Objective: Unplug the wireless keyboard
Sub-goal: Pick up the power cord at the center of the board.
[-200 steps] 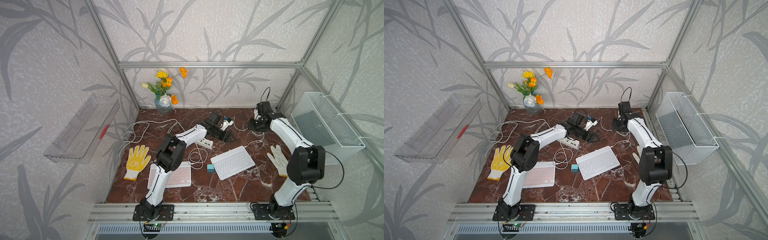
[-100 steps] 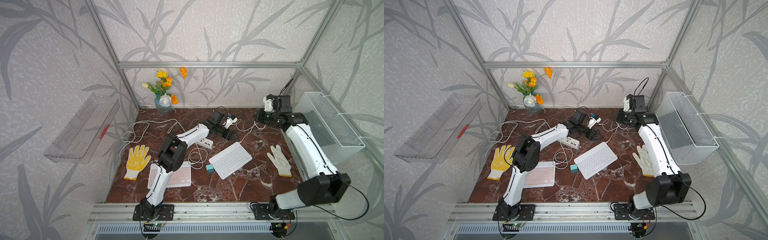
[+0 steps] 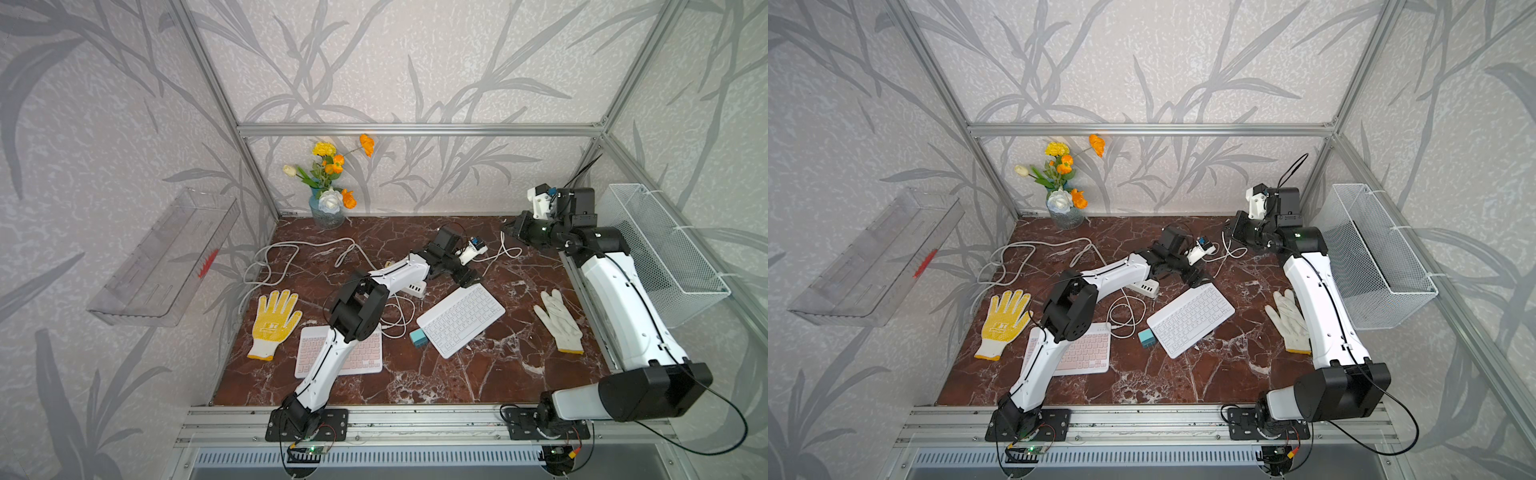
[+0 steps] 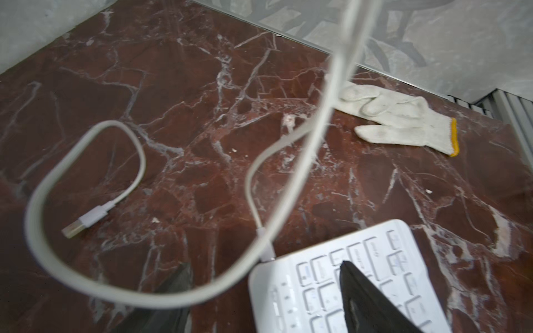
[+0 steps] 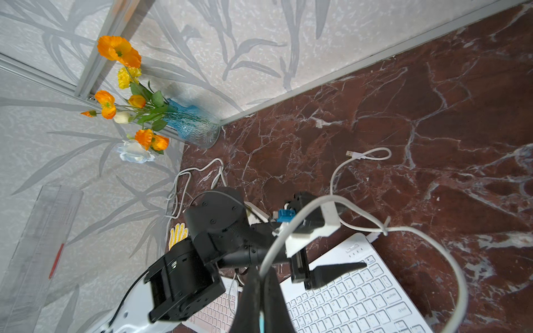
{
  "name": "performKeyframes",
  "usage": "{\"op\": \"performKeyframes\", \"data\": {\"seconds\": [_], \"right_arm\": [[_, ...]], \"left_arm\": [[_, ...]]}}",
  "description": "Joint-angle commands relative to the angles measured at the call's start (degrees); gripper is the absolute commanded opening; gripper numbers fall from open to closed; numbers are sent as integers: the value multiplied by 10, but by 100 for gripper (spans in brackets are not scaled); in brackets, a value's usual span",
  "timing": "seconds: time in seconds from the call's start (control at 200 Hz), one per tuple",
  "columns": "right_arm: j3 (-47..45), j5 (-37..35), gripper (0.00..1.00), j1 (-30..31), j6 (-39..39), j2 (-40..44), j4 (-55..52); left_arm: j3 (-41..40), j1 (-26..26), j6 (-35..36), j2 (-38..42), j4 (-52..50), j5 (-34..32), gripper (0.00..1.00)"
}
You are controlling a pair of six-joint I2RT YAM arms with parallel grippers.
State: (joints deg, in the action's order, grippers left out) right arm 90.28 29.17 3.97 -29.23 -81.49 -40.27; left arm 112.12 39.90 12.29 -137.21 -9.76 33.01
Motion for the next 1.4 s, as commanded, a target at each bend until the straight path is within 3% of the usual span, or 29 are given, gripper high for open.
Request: {"op": "performKeyframes", "data": {"seconds": [0.0,0.2,0.325,0.435,0.67,0.865,0.945,1.17,1.395], "right_arm": [[23,38,0,-4,-13,20,28],[36,63,0,-5,-21,20,32],[46,77,0,-6,-25,17,35],[51,92,0,-8,-32,15,43],[58,110,0,-11,-39,14,53],[54,115,0,-19,-42,16,61],[52,118,0,-19,-41,15,64],[40,130,0,-35,-41,8,73],[15,150,0,-58,-44,-6,93]], "left_arm": [[61,-9,16,-25,-28,20,80],[113,-22,-25,-66,-5,185,80],[191,-28,-35,-105,-67,260,78],[196,-31,-64,-115,-54,313,75],[212,-38,-68,-136,-75,268,63],[229,-42,-91,-148,-94,297,56],[232,-44,-121,-156,-77,320,46],[240,-50,-154,-158,-66,343,0],[240,-52,-170,-152,-52,333,0]]}}
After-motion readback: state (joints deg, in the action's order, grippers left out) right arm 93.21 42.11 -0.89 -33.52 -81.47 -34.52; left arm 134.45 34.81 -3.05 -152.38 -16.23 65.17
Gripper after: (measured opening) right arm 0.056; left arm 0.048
